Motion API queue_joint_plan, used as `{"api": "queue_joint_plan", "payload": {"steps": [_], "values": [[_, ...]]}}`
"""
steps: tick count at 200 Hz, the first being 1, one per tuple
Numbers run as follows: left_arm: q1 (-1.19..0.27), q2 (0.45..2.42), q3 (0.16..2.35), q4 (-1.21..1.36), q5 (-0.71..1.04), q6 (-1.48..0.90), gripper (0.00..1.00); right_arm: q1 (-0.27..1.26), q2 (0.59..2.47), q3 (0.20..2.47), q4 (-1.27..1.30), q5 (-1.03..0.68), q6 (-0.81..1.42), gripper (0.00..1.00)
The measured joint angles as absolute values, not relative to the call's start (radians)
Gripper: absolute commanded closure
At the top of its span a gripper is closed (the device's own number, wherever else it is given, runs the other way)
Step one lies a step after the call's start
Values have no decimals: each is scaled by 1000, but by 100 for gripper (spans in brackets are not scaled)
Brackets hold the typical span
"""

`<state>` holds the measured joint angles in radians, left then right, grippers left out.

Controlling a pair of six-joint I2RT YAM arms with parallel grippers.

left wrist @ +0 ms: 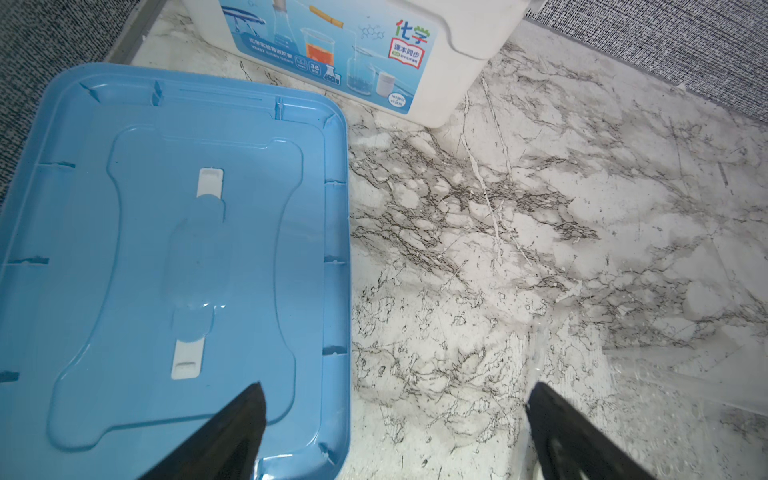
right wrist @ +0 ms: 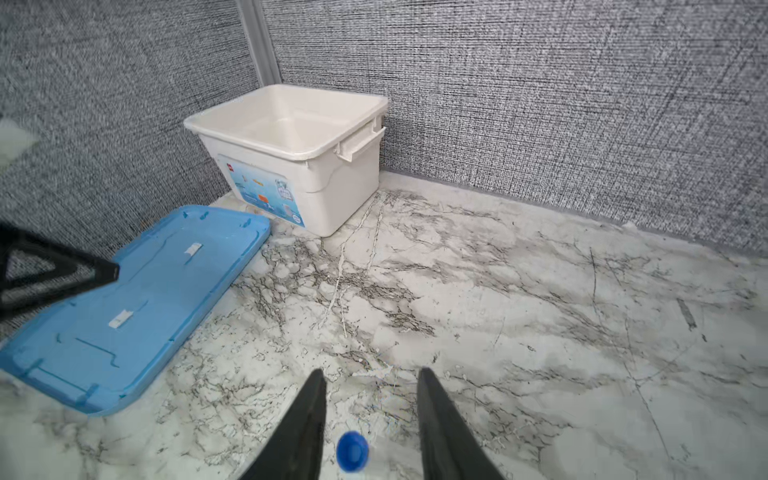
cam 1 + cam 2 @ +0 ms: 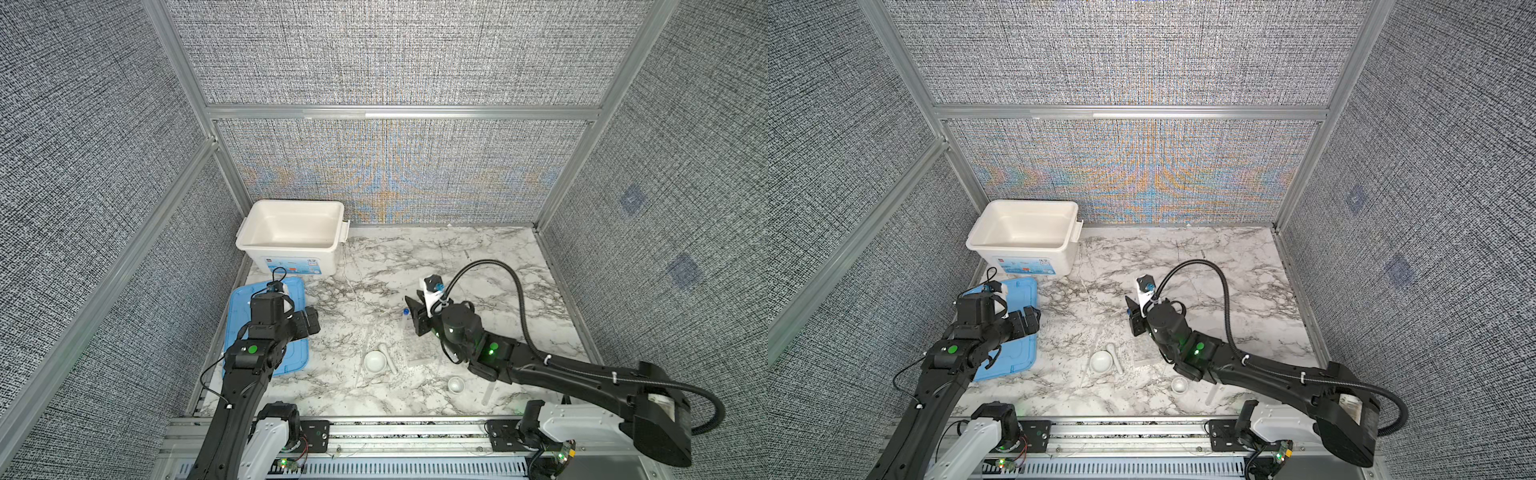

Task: Organize the chemistry lab equipment
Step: 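Lower the test tube upright into the clear rack and open the right gripper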

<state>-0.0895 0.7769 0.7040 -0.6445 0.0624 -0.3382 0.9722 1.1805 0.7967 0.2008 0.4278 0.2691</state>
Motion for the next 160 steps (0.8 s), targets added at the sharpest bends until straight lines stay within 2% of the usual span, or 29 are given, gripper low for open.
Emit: {"api": "queue_joint_plan", "payload": {"steps": [23, 39, 51, 73, 98, 160], "values": [[-103, 783, 702, -643, 79, -338, 1, 858, 1132, 931, -92, 331, 393, 54], [-105, 789, 701, -644, 81, -339, 1, 767, 1109, 1006, -279, 245, 459, 47], [-105, 792, 701, -644, 81, -339, 1, 743, 1108, 1044, -382, 160, 466, 46], [-105, 798, 701, -643, 82, -340, 1, 754, 1164, 1080, -493, -3, 456, 48], [-106, 804, 701, -645, 82, -340, 1, 774, 1261, 1114, -584, -115, 427, 53], [-108, 783, 701, -645, 78, -340, 1, 790, 1457, 1223, -648, -187, 359, 66]]}}
